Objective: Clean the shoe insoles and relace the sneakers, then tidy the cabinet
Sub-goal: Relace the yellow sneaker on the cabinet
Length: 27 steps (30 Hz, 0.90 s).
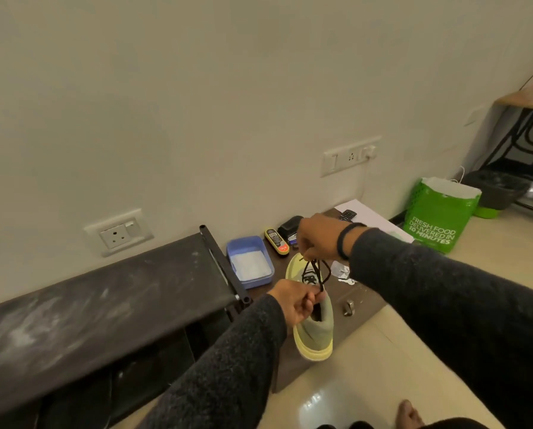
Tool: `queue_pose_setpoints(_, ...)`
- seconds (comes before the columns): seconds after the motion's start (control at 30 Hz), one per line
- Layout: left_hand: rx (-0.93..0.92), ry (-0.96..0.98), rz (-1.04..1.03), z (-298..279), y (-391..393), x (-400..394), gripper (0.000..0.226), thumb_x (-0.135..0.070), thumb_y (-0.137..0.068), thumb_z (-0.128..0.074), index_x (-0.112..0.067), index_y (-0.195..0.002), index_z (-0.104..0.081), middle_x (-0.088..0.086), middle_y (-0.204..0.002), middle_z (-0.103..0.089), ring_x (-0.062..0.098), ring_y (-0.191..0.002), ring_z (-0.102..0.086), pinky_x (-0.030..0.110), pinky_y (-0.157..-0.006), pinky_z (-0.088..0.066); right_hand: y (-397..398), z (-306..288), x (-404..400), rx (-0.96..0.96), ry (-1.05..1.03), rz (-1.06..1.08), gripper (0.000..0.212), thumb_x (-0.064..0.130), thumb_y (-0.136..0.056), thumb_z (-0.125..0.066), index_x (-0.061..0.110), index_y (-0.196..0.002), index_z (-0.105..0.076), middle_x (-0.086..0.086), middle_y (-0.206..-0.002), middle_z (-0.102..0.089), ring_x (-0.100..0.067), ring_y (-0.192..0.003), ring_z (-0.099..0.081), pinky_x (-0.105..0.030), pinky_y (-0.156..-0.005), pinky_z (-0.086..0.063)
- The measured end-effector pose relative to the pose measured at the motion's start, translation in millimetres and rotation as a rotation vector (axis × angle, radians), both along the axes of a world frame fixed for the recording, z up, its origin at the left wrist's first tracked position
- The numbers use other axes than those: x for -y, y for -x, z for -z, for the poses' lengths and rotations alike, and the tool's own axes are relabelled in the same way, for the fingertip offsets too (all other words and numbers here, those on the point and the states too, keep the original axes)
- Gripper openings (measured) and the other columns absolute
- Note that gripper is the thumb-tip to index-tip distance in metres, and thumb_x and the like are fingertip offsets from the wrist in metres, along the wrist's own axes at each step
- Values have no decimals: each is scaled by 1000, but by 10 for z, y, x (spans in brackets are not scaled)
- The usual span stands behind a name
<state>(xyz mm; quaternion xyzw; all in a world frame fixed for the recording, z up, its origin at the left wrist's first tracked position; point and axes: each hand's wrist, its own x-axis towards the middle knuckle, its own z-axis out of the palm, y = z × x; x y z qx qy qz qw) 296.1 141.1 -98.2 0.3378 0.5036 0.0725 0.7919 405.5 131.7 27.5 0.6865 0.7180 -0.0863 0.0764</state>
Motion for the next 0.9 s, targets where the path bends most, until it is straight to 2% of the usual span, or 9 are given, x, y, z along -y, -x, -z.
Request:
queue_pose_setpoints(0.13,60,61,-61,104,-203,59,30,-1,-103,-42,-13,-80,-56,1,-56,-61,1,-37,-39,11,-37,-26,141,259,361,272,-178,-240,18,8,-95,-55,9,-113,-60,-14,-109,-60,-32,-103,-60,-40,-82,-50)
queue_pose_setpoints(0.27,208,237,-212,150,-242,-190,16,-18,-86,-61,-22,-71,-62,-3,-68,-51,14,-58,-41,23,-59,-36,39,645,839,178,-392,-330,31,16,-86,-74,14,-116,-65,-8,-106,-62,-24,-95,-59,-32,-71,-53)
queue_pose_setpoints(0.33,203,340,-271,205,-261,-228,16,-12,-92,-59,-21,-80,-64,-2,-66,-55,12,-52,-45,20,-51,-39,-64,872,1019,118,-509,-318,38,11,-76,-78,14,-112,-69,-7,-103,-66,-22,-91,-63,-30,-67,-57)
queue_pose_setpoints(0.4,176,272,-327,239,-238,-255,22,-4,-102,-43,-7,-91,-63,6,-65,-58,12,-50,-50,20,-43,-40,-133,1086,1156,47,-555,-273,38,3,-74,-72,13,-111,-70,-7,-102,-66,-23,-89,-64,-30,-66,-58)
queue_pose_setpoints(0.57,235,313,-332,58,-151,-248,27,-8,-102,-43,11,-113,-58,22,-97,-65,23,-76,-59,28,-68,-49,-329,1403,1231,-271,-576,29,23,5,-85,-74,23,-98,-70,8,-95,-65,-9,-83,-62,-19,-71,-53)
queue_pose_setpoints(0.67,190,162,-213,84,-151,-152,13,-10,-99,-60,1,-100,-66,15,-91,-67,16,-69,-61,22,-58,-54,-360,1351,1224,-688,-665,400,10,9,-88,-73,19,-90,-74,13,-87,-69,-1,-82,-65,-11,-71,-52)
queue_pose_setpoints(0.77,33,-10,-137,257,-198,10,6,-8,-94,-68,-5,-90,-66,8,-81,-66,7,-53,-58,16,-48,-51,-333,1354,1048,-986,-676,745,12,8,-87,-75,20,-87,-73,1,-85,-74,-9,-77,-69,-23,-69,-59)
queue_pose_setpoints(0.83,-43,-108,-197,354,-196,100,9,-13,-91,-74,-6,-90,-68,8,-80,-67,8,-50,-54,17,-46,-47,-313,1382,879,-1080,-656,929,14,8,-85,-77,21,-84,-73,2,-87,-72,-16,-86,-69,-36,-82,-59)
queue_pose_setpoints(0.9,-50,-197,-271,426,-219,173,10,-14,-90,-74,-8,-85,-68,9,-81,-68,10,-51,-51,18,-46,-42,-264,1390,736,-1160,-618,1046,12,6,-83,-78,17,-84,-74,-3,-88,-73,-18,-87,-68,-36,-82,-57)
